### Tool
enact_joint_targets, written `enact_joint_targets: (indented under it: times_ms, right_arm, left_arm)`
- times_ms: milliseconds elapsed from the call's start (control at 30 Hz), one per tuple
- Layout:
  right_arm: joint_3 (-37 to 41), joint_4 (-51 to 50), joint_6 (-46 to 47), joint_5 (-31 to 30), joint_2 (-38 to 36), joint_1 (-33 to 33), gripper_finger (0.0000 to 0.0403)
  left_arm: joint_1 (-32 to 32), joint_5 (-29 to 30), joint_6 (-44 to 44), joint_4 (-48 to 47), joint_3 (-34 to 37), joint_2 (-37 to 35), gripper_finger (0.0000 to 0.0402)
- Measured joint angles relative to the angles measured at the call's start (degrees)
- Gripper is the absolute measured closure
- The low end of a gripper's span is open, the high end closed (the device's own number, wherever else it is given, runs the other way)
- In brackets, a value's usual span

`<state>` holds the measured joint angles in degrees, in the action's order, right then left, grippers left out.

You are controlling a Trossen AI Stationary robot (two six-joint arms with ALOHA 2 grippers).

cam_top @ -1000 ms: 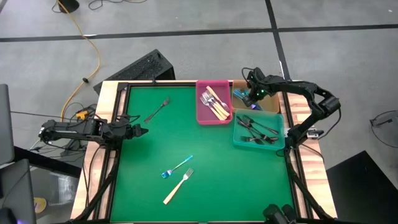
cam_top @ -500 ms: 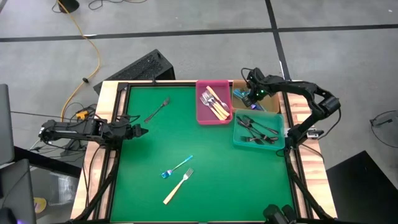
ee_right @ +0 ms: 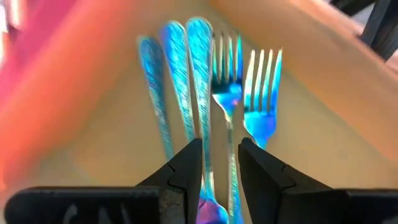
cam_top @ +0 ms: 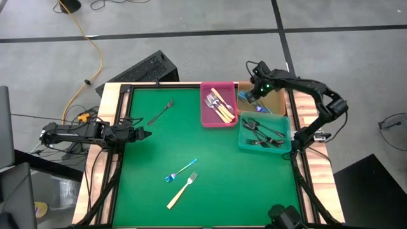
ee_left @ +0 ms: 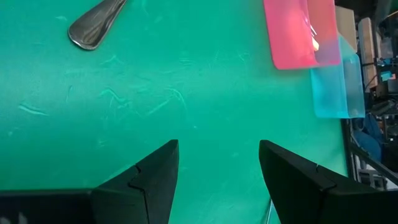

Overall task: Sort silverware by color (type)
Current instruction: Put the black fork into the blue bin

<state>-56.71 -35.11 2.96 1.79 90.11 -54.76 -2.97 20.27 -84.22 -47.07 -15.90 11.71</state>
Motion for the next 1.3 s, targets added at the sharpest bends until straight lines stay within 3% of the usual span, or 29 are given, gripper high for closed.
enact_joint_targets:
  times_ms: [500,800,967,1300]
  right_arm:
    - [-14.5,-6.7,-0.6,6.5,0.0,0.4,0.0276]
    - [-19.5,-6.6,-6.8,24.2,0.0,3.2,0.0276]
    - [-19.5,-6.6,-8.9,32.4,0.0,7.2,0.0276]
    - [-19.5,-5.9,-11.0,33.0,0.0,22.4,0.0276]
  left_arm:
    - [0.0,0.1,2.0,0.0,0.0,0.0,0.0196]
    - [0.0,1.0,2.8,0.0,0.0,0.0,0.0196]
    - [0.0,1.0,3.4,0.0,0.0,0.0,0.0196]
    - [0.0,0.5,3.1,0.0,0.0,0.0,0.0196]
